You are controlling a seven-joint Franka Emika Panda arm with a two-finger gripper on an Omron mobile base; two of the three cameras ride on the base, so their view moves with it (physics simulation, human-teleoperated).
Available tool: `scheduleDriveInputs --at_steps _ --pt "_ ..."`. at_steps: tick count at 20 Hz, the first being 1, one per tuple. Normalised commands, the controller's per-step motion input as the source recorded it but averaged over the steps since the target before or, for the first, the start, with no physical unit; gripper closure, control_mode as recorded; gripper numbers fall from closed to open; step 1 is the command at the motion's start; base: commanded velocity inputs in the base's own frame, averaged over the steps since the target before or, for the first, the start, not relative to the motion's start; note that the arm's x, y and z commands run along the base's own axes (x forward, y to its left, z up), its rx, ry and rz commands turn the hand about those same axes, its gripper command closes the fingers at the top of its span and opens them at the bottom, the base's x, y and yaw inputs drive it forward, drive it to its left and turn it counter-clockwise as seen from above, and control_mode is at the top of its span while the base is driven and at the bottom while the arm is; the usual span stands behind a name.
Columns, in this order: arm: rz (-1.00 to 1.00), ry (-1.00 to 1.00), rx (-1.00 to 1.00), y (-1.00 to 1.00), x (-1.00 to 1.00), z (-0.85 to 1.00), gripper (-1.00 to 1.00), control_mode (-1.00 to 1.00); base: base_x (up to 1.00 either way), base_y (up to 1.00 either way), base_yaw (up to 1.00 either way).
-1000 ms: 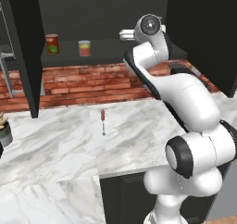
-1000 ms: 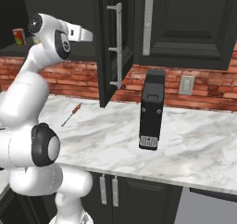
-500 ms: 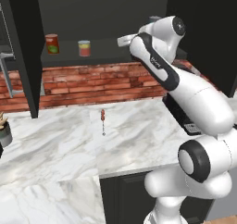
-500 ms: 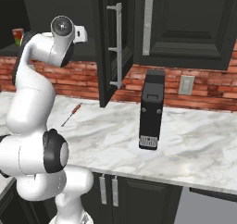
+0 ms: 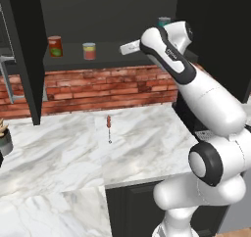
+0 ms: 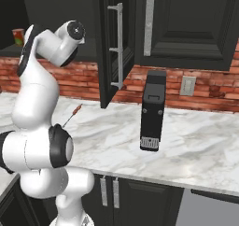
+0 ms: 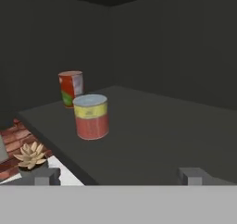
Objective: Stack two cans on top of the other two cans in the cabinet.
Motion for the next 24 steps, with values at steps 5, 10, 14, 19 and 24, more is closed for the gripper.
scheduleDriveInputs --at_steps 5,10,14,19,24 --pt "0.0 0.09 0.0 0.34 -0.13 0.22 -1.0 -1.0 0.0 0.0 0.0" --pt "0.0 0.1 0.0 0.27 -0.13 0.13 -1.0 -1.0 0.0 0.0 0.0" --pt "0.0 0.1 0.0 0.29 -0.08 0.06 -1.0 -1.0 0.0 0.0 0.0" --pt "0.0 0.03 -0.02 0.16 -0.08 -0.03 -1.0 -1.0 0.0 0.0 0.0" --pt "0.0 0.0 -0.04 0.26 0.0 -0.12 -1.0 -1.0 0.0 0.0 0.0"
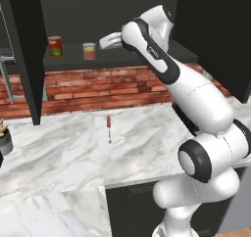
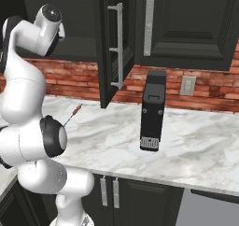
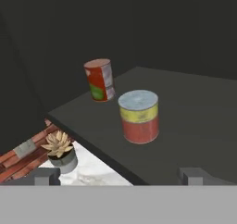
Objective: Stack two cans on top of the other two cans in the cabinet.
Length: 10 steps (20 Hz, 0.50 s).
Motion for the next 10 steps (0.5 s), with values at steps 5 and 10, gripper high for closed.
scheduleDriveInputs --at_steps 5,10 --pt "0.0 0.0 -0.03 0.24 0.04 -0.09 -1.0 -1.0 0.0 0.0 0.0" --pt "0.0 0.0 0.0 0.18 0.19 -0.09 -1.0 -1.0 0.0 0.0 0.0"
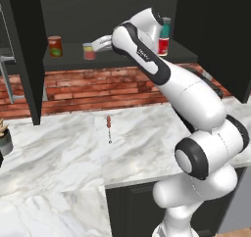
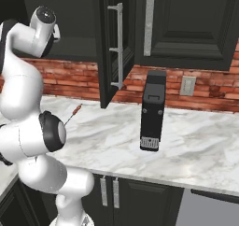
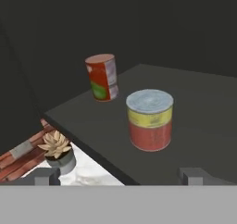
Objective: Stack two cans on top of the other two cans in the cabinet.
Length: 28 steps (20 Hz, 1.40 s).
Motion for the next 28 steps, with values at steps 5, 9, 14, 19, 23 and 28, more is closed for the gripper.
scheduleDriveInputs --at_steps 5,9,14,19,23,28 --pt "0.0 0.0 0.0 0.15 0.28 -0.14 -1.0 -1.0 0.0 0.0 0.0" --pt "0.0 0.0 0.0 0.13 0.32 -0.13 -1.0 -1.0 0.0 0.0 0.0" --pt "0.02 0.0 0.0 0.06 0.34 -0.11 -1.0 -1.0 0.0 0.0 0.0" --pt "0.01 0.0 0.0 0.11 0.25 -0.08 -1.0 -1.0 0.0 0.0 0.0" --pt "0.01 0.0 0.0 0.2 0.14 -0.07 -1.0 -1.0 0.0 0.0 0.0" --pt "0.01 0.0 0.0 0.17 0.16 -0.02 -1.0 -1.0 0.0 0.0 0.0"
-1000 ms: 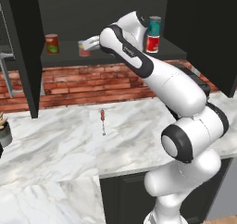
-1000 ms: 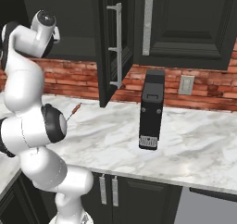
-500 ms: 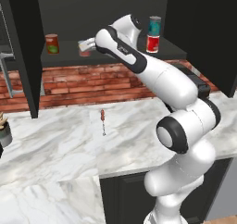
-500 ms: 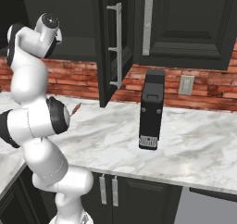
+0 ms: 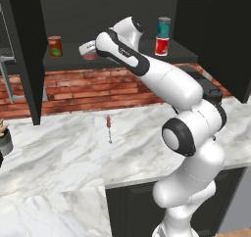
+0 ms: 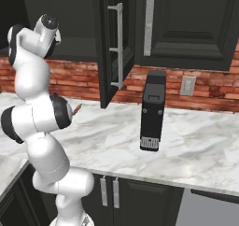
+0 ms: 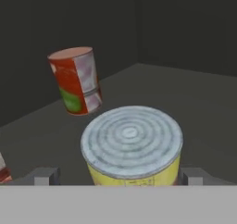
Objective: Stack two cans on top of the other two cans in the cabinet.
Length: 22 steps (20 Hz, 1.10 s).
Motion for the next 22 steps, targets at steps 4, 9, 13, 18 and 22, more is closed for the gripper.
scheduleDriveInputs --at_steps 4,9,13,18,22 --pt "0.01 0.0 -0.01 0.1 0.16 -0.03 -1.0 -1.0 0.0 0.0 0.0" --pt "0.01 0.0 -0.01 0.06 0.15 -0.03 -1.0 -1.0 0.0 0.0 0.0" --pt "0.02 0.0 -0.03 0.11 0.16 -0.09 1.0 -1.0 0.0 0.0 0.0" --pt "0.03 0.0 -0.03 0.04 0.12 -0.15 1.0 -1.0 0.0 0.0 0.0" --pt "0.02 -0.05 0.0 0.02 -0.11 -0.03 1.0 -1.0 0.0 0.0 0.0"
